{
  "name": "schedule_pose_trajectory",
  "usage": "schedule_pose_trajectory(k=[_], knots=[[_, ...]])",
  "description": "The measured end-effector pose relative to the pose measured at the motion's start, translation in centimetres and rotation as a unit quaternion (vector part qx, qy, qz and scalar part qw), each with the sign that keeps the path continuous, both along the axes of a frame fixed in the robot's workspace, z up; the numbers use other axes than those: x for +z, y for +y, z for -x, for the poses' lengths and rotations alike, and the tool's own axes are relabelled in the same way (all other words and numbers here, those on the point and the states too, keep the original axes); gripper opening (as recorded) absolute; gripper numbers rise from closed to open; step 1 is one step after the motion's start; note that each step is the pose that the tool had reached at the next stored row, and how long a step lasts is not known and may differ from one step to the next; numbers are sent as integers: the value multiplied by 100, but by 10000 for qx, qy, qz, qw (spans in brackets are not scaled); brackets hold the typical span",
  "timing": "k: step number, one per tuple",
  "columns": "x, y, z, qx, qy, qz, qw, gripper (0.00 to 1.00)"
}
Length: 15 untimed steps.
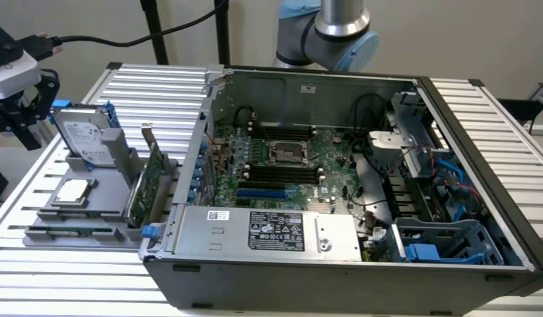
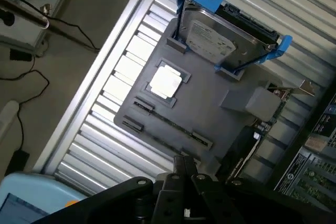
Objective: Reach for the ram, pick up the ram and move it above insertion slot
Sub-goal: 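Pick up the ram and move it above insertion slot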
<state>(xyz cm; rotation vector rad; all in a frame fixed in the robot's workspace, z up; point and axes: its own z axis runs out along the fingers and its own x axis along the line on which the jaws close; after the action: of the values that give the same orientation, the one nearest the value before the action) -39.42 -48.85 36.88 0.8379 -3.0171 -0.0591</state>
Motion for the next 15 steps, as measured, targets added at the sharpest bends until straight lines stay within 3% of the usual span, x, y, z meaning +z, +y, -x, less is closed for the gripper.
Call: schedule_pose_trajectory(k=[4,8,12,15], knots=[[0,0,0,360,0,0,9994,11],[-1,0,0,727,0,0,9974,11],[-1,0,0,1085,1,0,9941,11],[-1,0,0,1361,0,0,9907,11]])
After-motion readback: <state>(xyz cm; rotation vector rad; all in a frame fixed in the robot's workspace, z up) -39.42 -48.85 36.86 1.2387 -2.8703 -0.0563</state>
